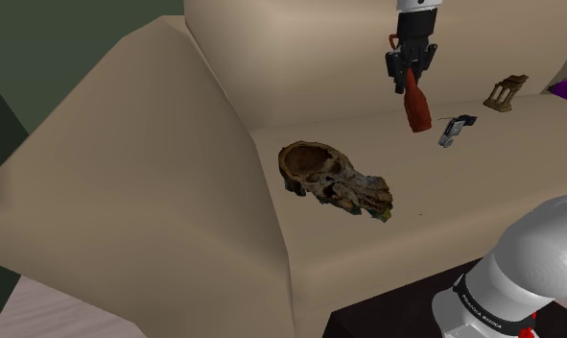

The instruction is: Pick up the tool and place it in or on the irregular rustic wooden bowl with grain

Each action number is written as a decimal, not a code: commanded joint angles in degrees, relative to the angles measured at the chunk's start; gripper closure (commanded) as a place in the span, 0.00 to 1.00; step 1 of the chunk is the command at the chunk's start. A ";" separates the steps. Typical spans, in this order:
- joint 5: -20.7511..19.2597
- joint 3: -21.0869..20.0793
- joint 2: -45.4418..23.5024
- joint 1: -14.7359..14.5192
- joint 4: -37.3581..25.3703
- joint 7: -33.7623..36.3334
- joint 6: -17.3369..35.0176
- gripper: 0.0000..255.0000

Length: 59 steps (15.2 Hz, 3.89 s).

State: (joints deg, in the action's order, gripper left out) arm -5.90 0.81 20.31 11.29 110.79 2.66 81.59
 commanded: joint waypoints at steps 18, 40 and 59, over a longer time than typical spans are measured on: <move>11.34 -17.69 3.57 -8.54 0.33 25.24 -3.85 1.00; 13.75 -21.34 4.34 -10.19 11.45 28.85 6.80 1.00; 12.87 -21.21 1.67 -9.69 2.02 29.56 -0.03 0.00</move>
State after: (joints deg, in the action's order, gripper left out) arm 6.98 -20.40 22.00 1.60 112.86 32.21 81.60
